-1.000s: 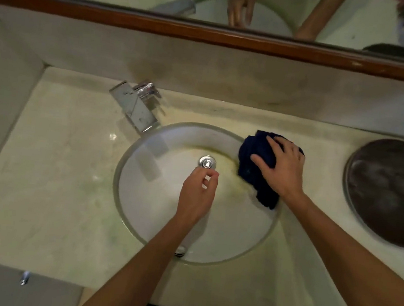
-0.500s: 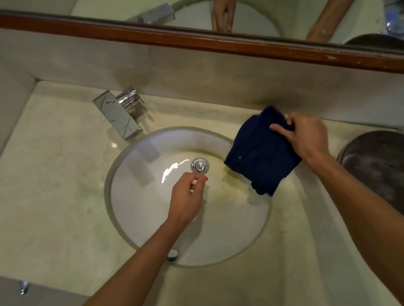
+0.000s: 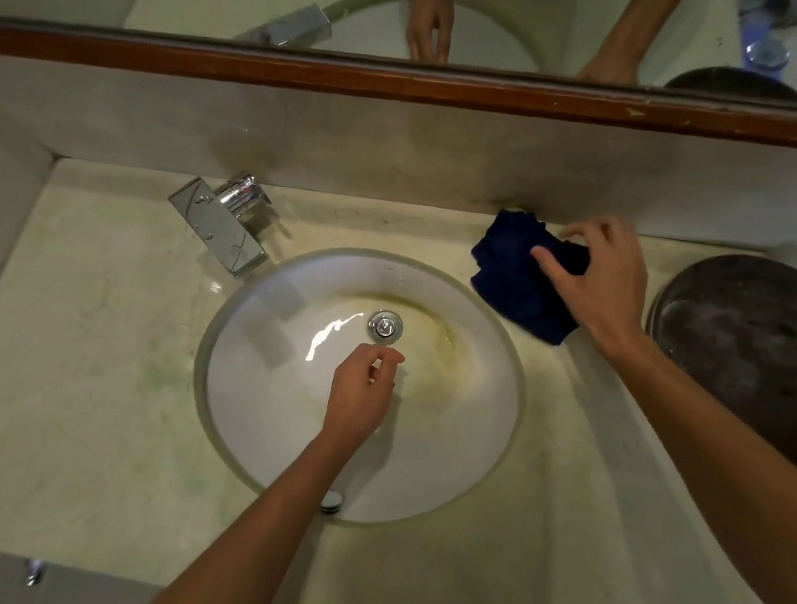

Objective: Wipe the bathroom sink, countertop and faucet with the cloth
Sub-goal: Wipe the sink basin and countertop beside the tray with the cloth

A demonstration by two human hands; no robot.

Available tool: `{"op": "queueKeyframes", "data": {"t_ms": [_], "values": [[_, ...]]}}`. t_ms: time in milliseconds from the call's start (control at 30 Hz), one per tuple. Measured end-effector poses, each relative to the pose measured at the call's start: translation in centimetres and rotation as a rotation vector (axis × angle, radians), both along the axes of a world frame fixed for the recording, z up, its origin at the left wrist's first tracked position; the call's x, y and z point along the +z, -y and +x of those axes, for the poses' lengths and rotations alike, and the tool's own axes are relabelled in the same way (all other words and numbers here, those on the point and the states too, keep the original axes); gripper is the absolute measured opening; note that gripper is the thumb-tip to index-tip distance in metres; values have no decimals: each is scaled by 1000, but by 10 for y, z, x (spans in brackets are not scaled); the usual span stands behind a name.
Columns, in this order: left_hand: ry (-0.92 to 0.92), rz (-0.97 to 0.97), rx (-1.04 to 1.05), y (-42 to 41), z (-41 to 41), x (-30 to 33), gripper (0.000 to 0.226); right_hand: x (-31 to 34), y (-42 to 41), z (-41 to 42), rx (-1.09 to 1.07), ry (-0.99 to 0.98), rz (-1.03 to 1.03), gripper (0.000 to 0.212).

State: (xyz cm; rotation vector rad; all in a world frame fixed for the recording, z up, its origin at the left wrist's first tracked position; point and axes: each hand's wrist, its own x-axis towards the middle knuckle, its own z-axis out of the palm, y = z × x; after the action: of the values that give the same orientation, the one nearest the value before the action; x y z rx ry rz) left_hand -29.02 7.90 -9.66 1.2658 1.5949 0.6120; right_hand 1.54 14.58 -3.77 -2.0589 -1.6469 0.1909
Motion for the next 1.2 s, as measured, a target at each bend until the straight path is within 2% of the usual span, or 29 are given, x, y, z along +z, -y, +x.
{"op": "queueKeyframes", "data": {"t_ms": [133, 200, 367, 567, 833, 1000, 1200], "values": [[-7, -19, 21, 7, -9, -3, 17, -33, -12, -3, 156, 271, -213, 82], [-13, -4, 17, 10, -13, -3, 18, -53, -10, -8, 180, 291, -260, 89], [-38, -14, -9, 21, -28, -2, 18, -62, 18, -15, 115, 221, -224, 77], [-82, 3, -29, 31, -63, -2, 19, -63, 129, -41, 29, 140, -227, 74], [-151, 142, 23, 47, -113, 9, 21, -61, 277, -171, -89, 31, -243, 73], [-156, 313, 100, 49, -157, 24, 25, -67, 295, -273, 171, 55, -196, 69], [-115, 410, 374, 46, -218, 42, 24, -67, 224, -379, 475, 110, -95, 60]]}}
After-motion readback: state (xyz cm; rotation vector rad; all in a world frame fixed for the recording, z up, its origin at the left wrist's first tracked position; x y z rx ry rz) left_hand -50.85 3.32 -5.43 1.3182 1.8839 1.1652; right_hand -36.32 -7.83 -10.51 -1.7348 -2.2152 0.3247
